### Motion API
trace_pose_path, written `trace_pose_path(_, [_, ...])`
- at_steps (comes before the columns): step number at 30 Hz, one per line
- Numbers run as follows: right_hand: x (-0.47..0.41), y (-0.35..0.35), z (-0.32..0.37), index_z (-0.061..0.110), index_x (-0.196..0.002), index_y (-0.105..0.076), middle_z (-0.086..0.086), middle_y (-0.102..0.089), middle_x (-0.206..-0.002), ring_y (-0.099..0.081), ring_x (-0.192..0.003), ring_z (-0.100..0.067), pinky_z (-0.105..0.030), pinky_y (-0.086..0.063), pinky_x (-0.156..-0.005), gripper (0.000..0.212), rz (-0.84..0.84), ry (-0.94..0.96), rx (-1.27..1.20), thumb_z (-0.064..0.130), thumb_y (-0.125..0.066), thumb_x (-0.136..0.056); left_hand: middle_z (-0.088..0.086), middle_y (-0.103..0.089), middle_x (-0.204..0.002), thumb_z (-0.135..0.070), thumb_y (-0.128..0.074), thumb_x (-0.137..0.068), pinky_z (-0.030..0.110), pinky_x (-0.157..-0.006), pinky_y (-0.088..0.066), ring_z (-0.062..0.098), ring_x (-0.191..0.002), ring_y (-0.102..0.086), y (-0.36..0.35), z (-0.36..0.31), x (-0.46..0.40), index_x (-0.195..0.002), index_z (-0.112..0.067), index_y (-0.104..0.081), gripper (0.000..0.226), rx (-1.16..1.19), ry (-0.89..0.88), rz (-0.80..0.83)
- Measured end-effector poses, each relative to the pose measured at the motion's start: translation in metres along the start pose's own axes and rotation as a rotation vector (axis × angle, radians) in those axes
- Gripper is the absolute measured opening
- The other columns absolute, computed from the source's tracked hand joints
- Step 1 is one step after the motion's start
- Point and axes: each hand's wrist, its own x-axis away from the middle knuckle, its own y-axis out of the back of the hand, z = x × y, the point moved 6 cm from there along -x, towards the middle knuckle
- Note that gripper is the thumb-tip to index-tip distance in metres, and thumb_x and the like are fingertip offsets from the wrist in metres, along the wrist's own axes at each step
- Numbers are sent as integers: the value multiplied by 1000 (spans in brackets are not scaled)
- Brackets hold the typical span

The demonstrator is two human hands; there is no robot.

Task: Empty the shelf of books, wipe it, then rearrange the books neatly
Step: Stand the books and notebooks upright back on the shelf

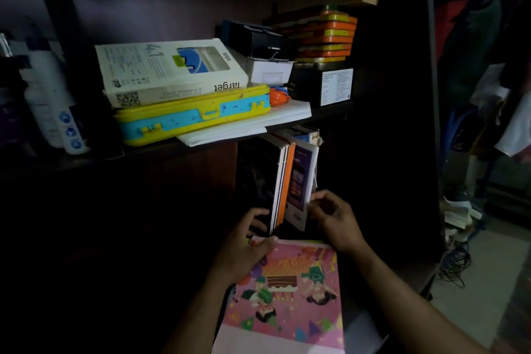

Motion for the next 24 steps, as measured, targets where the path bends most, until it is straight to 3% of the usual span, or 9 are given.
trace_pose_path(3, [0,-3,1,11,-94,-63,-2,-70,-85,-69,-77,-8,-17,-52,-66,3,-15,13,-26,9,-64,-96,-5,-63,-105,-26,-74,-91,28,-76,-53,7,-86,-64,-1,1,-1,-118,-30,-60,30,20,26,37])
trace_pose_path(6, [-1,-5,0,8,-95,-61,-4,-71,-81,-72,-75,-17,-21,-55,-67,5,-8,9,-50,6,-65,-95,-8,-66,-100,-29,-75,-89,23,-77,-51,1,-88,-65,-1,4,-1,-104,-28,-66,17,9,10,15])
trace_pose_path(11, [0,-12,-1,11,-112,-66,-2,-75,-107,-72,-100,-11,-21,-56,-87,15,118,-40,-40,8,-62,-98,-13,-62,-112,-38,-83,-82,24,-87,-53,1,-100,-63,-5,8,-2,-113,-33,-73,33,-81,27,190])
trace_pose_path(14, [9,-10,6,12,-115,-66,3,-74,-112,-69,-107,-9,-20,-53,-92,22,130,-39,-79,3,-53,-101,-13,-61,-110,-38,-80,-85,24,-89,-52,2,-102,-63,-4,7,-2,-111,-33,-73,27,-77,12,207])
trace_pose_path(17, [32,2,21,28,-106,-70,16,-69,-114,-62,-112,2,-18,-49,-99,39,47,163,188,-3,-51,-93,-4,-69,-99,-10,-71,-93,23,-70,-52,8,-86,-66,0,7,-2,-106,-18,-72,15,109,50,140])
trace_pose_path(19, [55,2,34,29,-108,-72,19,-67,-121,-55,-119,7,-17,-44,-102,31,92,377,390,17,-51,-90,-2,-68,-89,2,-64,-95,18,-61,-48,3,-72,-63,4,4,-2,-105,-9,-69,16,198,58,83])
trace_pose_path(21, [75,-2,38,27,-123,-70,18,-59,-137,-42,-137,0,-20,-35,-109,38,204,525,564,34,-52,-89,-1,-67,-86,6,-63,-93,15,-56,-46,-1,-64,-59,11,1,-1,-105,-7,-69,18,276,53,22])
trace_pose_path(24, [90,-4,36,36,-139,-57,18,-39,-157,-24,-151,-10,-29,-29,-112,48,272,605,749,48,-56,-93,-3,-73,-89,-3,-75,-86,17,-58,-49,9,-72,-63,20,-1,0,-103,-13,-72,20,423,38,-80])
